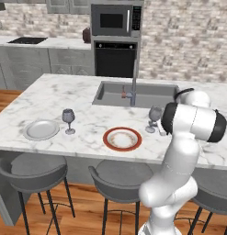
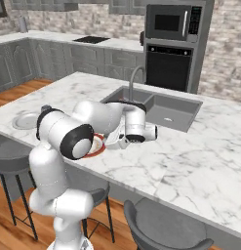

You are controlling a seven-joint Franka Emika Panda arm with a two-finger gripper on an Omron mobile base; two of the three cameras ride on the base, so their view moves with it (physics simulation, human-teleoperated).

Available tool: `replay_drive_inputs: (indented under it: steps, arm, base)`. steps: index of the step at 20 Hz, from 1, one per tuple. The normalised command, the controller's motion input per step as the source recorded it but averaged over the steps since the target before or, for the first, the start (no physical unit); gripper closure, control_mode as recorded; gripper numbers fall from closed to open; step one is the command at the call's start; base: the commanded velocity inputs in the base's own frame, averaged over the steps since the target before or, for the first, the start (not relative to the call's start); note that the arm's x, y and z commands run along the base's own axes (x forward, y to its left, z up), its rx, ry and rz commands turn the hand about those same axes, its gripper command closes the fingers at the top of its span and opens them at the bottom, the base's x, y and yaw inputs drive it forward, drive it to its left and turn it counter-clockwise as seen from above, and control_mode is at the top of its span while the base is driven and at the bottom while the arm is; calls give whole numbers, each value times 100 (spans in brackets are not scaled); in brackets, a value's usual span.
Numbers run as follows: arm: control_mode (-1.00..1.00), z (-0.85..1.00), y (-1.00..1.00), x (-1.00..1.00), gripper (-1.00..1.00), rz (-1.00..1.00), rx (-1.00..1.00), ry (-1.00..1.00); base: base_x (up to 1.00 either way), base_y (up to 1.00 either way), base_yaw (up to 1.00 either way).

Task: Retrieve the wine glasses from the counter and place one next to each plate.

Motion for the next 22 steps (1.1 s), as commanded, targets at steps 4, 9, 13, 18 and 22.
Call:
replay_drive_inputs:
  steps: [4, 9, 13, 18, 22]
  arm:
    - [-100, -27, 0, 26, 100, 0, 0, 0]
    - [-100, -22, 0, 13, 100, 0, 0, 0]
    - [-100, -16, 0, 0, 100, 0, -2, 0]
    - [-100, -13, 0, 0, 100, 0, -4, 0]
    - [-100, -17, 0, 0, 100, 0, -4, 0]
  base:
    - [0, 0, 0]
    - [0, 0, 0]
    - [0, 0, 0]
    - [0, 0, 0]
    - [0, 0, 0]
